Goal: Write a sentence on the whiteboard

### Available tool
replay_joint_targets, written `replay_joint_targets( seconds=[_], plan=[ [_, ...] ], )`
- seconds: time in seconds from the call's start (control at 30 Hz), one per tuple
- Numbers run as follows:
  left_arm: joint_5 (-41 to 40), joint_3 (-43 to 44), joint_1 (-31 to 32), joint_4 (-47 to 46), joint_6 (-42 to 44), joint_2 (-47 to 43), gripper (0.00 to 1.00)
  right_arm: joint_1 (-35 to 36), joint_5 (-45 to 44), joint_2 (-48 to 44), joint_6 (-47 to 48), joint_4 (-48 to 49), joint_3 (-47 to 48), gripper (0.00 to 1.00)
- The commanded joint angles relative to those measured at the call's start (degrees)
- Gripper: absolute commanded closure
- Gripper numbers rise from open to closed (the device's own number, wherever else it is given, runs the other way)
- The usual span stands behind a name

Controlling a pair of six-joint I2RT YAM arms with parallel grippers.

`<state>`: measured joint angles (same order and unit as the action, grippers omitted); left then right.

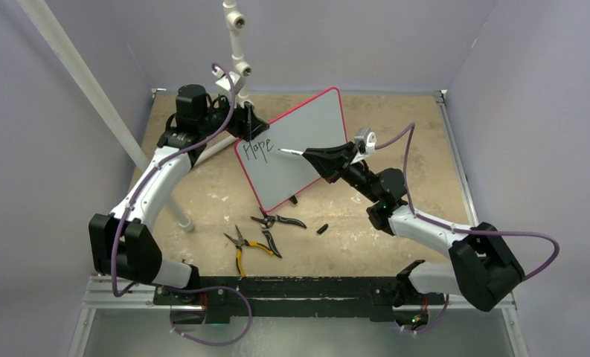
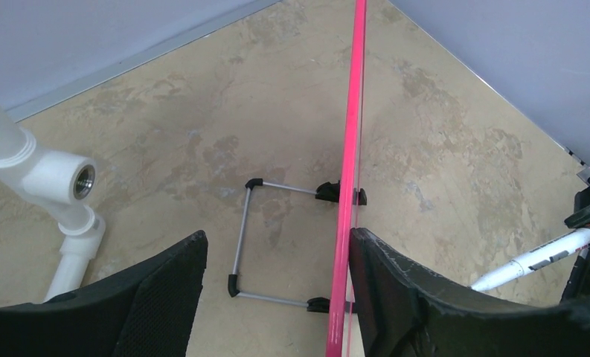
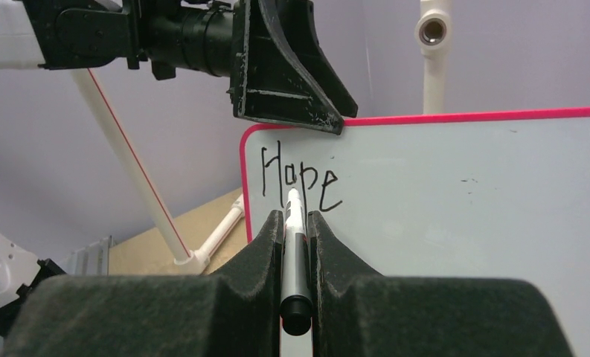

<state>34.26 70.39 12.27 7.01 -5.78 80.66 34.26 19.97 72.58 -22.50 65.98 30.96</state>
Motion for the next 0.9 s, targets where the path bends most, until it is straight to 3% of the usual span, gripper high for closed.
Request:
replay_joint_targets(
  seconds=[0.0, 0.27, 0.6, 0.87],
  plan=[
    [2.9, 5.1, -0.4, 2.3, 1.8, 3.6, 0.32, -1.7, 4.4, -0.5, 0.5, 1.1, -0.1, 1.0],
    [5.2, 6.2, -0.4, 1.9, 1.3, 7.9, 0.34, -2.1, 3.6, 2.9, 0.3, 0.8, 2.4, 1.0],
    [6.9, 4.2, -0.4, -0.5, 0.9, 8.1, 0.59, -3.1, -3.2, 5.4, -0.2, -0.2, 6.7, 1.0],
    [7.6, 3.3, -0.4, -1.3, 1.1, 7.6, 0.76, -4.6, -2.8, 9.4, -0.9, 1.0, 10.4, 1.0]
  ],
)
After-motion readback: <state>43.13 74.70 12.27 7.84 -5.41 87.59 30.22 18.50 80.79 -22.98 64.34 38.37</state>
